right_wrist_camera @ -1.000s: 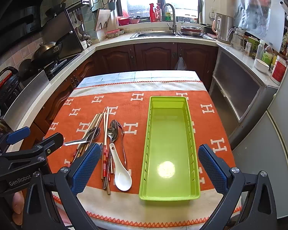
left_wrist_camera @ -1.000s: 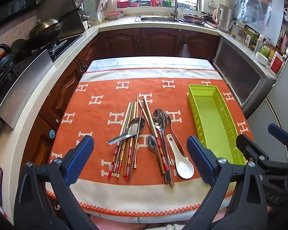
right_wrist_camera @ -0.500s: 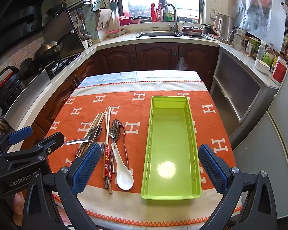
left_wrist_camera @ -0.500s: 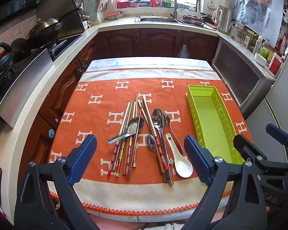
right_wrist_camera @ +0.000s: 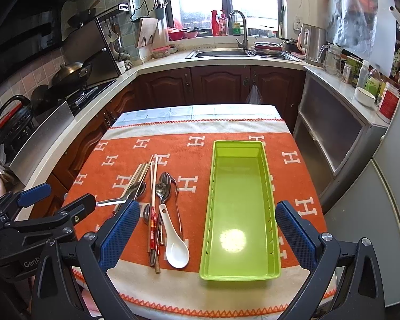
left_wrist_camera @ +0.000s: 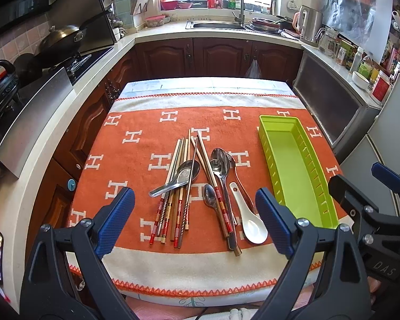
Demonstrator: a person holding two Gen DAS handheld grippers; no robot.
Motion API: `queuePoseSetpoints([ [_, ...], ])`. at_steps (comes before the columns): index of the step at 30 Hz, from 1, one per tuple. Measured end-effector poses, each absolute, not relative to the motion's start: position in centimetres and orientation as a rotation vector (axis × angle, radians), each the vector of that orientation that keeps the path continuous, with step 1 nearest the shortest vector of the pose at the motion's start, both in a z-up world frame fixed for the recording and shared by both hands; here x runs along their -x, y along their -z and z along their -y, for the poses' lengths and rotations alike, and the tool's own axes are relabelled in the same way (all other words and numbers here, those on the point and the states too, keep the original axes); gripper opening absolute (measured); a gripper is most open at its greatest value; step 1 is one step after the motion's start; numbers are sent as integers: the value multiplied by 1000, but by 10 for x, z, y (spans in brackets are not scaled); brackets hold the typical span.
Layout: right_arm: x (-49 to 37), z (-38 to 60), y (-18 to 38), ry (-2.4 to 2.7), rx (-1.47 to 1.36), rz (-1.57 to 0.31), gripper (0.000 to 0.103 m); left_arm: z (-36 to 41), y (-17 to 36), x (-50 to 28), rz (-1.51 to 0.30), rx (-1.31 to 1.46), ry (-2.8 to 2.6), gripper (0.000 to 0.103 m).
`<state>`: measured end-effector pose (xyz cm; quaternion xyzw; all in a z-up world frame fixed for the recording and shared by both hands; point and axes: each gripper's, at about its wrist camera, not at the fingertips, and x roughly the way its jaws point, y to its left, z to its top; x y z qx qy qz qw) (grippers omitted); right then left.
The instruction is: Organize utensils
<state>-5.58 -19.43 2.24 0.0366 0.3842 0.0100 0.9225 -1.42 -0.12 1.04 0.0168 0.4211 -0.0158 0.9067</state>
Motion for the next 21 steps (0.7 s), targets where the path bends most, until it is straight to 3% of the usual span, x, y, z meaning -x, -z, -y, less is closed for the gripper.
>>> queuePoseSetpoints([
  [21,57,190,-46,-10,-52,-770,103,-10,-32,16,-799,-41,76,91],
])
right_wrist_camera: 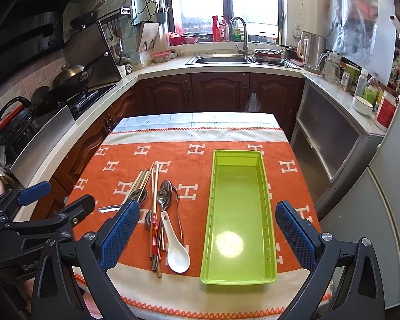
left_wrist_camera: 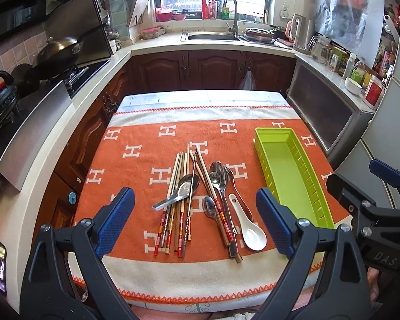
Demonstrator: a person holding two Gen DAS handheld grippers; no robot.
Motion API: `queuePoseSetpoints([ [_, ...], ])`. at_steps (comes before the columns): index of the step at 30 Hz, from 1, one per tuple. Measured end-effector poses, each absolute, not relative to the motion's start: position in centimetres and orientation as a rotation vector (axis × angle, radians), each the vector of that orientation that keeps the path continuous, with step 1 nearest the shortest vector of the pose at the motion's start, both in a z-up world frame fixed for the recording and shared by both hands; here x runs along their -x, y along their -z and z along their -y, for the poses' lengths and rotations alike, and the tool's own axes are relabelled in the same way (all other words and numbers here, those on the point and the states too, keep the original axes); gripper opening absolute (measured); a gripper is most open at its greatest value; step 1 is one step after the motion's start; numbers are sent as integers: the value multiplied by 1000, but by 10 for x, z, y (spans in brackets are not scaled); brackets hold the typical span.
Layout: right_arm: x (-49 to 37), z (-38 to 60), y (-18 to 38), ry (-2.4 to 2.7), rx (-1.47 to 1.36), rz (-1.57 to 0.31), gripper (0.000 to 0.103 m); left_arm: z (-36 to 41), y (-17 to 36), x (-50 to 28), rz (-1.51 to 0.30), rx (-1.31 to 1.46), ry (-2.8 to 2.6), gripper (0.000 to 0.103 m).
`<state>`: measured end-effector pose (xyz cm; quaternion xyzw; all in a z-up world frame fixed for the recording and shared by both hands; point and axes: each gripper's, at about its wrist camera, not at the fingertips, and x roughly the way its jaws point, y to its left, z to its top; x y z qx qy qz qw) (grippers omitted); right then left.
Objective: Organize utensils
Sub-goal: 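Move both tools forward over the pile of chopsticks and spoons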
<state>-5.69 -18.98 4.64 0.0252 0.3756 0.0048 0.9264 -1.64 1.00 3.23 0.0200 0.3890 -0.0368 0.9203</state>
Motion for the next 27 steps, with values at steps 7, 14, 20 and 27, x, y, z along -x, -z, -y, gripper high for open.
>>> queuePoseSetpoints([
  [7,45,188,-54,-43,-60,-784,102,-30,-39,-3,-864,-47,104,91],
  [14,14,177,-56,-93,-59,-805,96,-60,-32,-35,-911,7,154,91],
  [20,-26,159,-39,-157,-62,-883,88,-87,-17,-66,-938,32,153,83],
  [27,-77,119,12,-257,-81,-1012,59,-109,26,-97,-1012,47,127,64],
])
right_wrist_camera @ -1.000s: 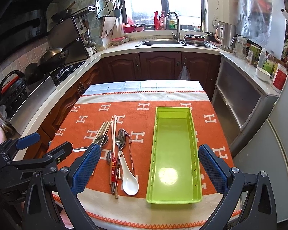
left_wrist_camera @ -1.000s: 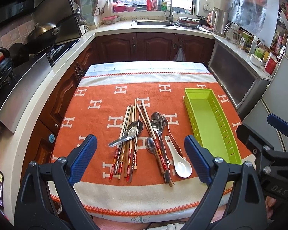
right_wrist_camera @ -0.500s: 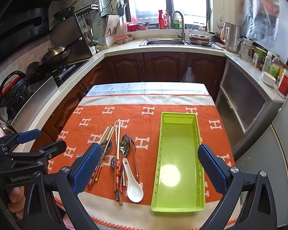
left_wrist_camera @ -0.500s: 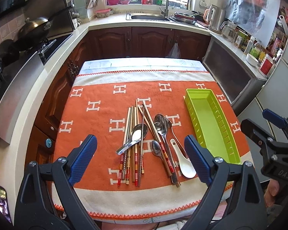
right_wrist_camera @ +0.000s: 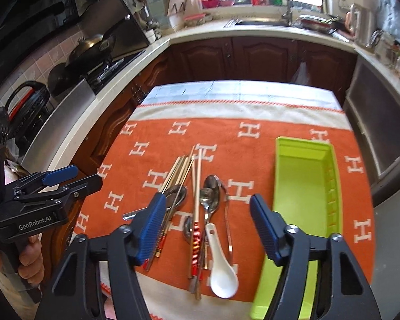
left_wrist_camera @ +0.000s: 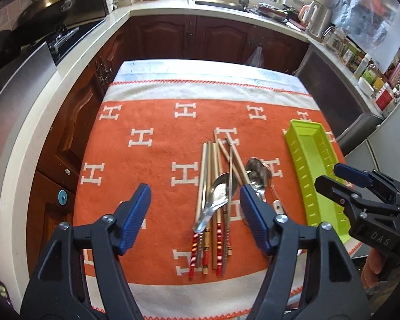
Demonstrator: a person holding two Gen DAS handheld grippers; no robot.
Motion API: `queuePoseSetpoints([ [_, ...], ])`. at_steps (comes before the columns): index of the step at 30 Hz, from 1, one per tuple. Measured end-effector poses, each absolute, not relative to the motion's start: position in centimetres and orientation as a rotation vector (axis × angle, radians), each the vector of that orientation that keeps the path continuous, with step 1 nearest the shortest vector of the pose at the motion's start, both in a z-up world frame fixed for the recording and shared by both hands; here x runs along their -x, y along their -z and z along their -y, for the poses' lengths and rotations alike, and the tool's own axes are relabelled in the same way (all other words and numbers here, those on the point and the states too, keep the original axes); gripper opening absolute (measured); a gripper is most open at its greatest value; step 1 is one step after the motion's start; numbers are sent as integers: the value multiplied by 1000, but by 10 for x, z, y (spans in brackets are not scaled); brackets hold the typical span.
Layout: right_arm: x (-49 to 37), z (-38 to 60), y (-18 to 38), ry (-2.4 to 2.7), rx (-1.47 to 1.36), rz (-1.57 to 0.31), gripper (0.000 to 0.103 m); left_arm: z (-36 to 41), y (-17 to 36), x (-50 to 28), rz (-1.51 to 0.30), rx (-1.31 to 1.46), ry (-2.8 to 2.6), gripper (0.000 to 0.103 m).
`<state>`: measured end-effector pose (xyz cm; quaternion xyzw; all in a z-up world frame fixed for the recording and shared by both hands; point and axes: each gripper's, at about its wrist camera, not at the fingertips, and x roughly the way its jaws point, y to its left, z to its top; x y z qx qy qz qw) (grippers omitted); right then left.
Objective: Organize utensils
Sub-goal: 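Move both tools forward over the pile of chopsticks and spoons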
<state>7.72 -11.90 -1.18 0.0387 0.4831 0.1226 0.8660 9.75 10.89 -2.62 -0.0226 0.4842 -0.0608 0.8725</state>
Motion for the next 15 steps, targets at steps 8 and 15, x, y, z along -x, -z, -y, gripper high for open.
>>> queuePoseSetpoints([
  [8,-120,60,104,-371,-92,-1184,34,-130,85,-117,-1111,75,115,35],
  [15,-137,35,162,-371,-106,-1271,24,-144,120,-128,-1168,120,130,25],
])
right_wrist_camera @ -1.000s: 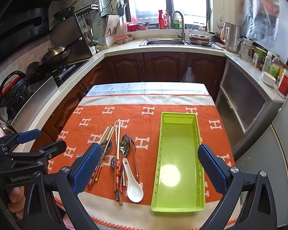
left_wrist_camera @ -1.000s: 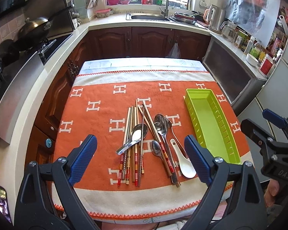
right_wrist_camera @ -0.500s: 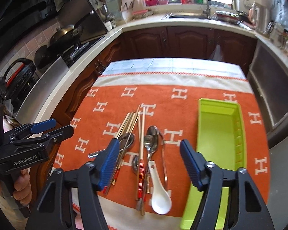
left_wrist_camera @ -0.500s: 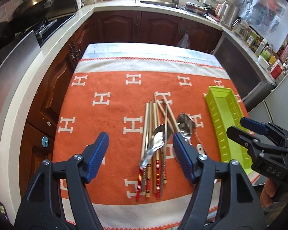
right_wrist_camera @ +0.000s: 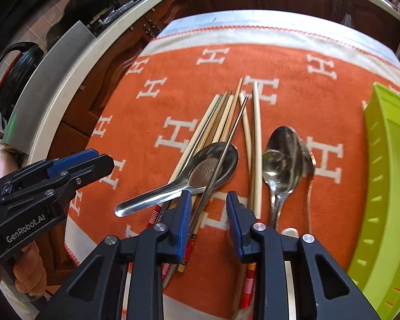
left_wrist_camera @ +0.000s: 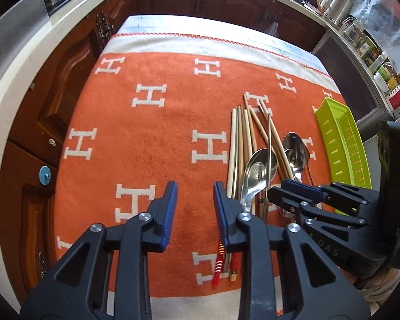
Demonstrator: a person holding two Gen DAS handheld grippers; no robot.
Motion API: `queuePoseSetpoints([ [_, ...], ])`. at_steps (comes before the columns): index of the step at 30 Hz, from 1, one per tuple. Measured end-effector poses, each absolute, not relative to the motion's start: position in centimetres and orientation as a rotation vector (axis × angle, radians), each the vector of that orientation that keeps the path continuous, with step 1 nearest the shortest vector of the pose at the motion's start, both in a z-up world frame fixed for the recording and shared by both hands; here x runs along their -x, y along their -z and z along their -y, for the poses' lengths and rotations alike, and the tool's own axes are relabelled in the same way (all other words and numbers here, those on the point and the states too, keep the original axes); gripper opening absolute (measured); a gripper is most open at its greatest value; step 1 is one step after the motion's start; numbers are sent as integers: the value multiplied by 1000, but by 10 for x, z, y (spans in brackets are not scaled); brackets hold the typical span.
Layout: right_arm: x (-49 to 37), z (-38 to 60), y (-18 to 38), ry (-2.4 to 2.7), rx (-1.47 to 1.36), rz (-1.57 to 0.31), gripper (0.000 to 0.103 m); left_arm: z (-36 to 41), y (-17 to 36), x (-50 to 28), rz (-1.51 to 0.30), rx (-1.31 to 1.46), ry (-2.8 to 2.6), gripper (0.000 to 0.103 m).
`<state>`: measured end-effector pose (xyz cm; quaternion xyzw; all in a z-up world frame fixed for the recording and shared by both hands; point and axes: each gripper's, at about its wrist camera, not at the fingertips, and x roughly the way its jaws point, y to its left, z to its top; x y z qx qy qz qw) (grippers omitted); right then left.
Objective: Organize utensils
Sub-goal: 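Move both tools forward over the pile of chopsticks and spoons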
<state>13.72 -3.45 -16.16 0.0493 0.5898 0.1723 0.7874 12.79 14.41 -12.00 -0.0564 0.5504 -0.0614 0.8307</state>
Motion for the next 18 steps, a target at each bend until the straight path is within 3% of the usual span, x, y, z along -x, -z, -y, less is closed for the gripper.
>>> queuePoseSetpoints([
  [5,-142,26,182,-354,-114,-1321,13,-149,135,-136,-1195,153,154,25],
  [12,-139,34,181,-355,-171,-1322,6,-145,152,-146,-1224,189,210,25],
  [18,-128,51,168,-379,-236,-1303,6,-133,171,-153,-1255,181,241,24],
])
